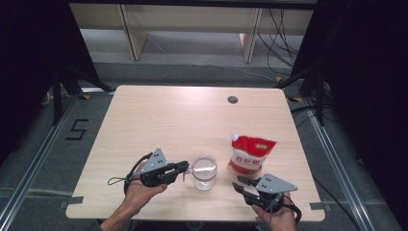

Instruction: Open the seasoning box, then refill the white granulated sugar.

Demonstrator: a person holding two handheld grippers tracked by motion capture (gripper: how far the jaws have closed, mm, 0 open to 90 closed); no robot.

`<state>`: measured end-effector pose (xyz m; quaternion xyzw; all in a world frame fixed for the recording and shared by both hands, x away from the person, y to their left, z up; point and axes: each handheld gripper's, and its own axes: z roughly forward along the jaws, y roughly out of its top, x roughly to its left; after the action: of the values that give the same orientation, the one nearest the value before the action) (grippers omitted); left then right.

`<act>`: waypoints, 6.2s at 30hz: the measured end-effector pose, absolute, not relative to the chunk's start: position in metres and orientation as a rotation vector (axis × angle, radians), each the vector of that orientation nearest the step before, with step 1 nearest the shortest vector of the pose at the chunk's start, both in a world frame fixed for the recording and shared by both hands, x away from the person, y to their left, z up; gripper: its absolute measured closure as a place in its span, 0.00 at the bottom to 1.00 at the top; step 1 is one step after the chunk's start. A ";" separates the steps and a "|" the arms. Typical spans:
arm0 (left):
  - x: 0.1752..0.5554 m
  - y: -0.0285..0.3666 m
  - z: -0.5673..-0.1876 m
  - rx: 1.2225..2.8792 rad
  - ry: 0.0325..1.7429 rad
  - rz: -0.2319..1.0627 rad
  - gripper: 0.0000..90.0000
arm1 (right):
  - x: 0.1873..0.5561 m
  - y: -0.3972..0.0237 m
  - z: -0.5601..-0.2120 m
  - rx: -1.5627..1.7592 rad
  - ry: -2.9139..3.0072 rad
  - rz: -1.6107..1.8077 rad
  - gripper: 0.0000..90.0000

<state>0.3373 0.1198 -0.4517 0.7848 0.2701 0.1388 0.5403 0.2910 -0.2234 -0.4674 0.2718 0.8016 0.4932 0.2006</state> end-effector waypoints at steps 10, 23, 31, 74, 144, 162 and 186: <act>0.336 0.120 -0.452 1.864 0.626 0.327 0.94 | 0.303 -0.208 -0.471 0.753 2.271 1.407 0.89; 0.337 0.122 -0.454 1.870 0.623 0.323 0.94 | 0.311 -0.194 -0.471 0.700 2.289 1.399 0.92; 0.337 0.121 -0.455 1.866 0.627 0.316 0.95 | 0.314 -0.185 -0.468 0.673 2.278 1.438 0.97; 0.319 0.152 -0.472 1.959 0.709 0.277 0.17 | 0.309 -0.145 -0.442 0.551 2.214 1.525 0.95; 0.314 0.159 -0.489 1.973 0.725 0.305 0.17 | 0.320 -0.309 -0.470 0.884 2.089 1.441 0.25; 0.315 0.165 -0.486 1.949 0.763 0.307 0.17 | 0.346 -0.308 -0.480 0.838 2.077 1.462 0.20; 0.311 0.163 -0.491 1.990 0.719 0.308 0.17 | 0.366 -0.293 -0.489 0.787 2.074 1.530 0.18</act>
<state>0.3109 0.1627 -0.4908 0.8158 0.2950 0.1263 0.4811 0.3662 -0.2931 -0.4893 0.2848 0.7505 0.5536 0.2216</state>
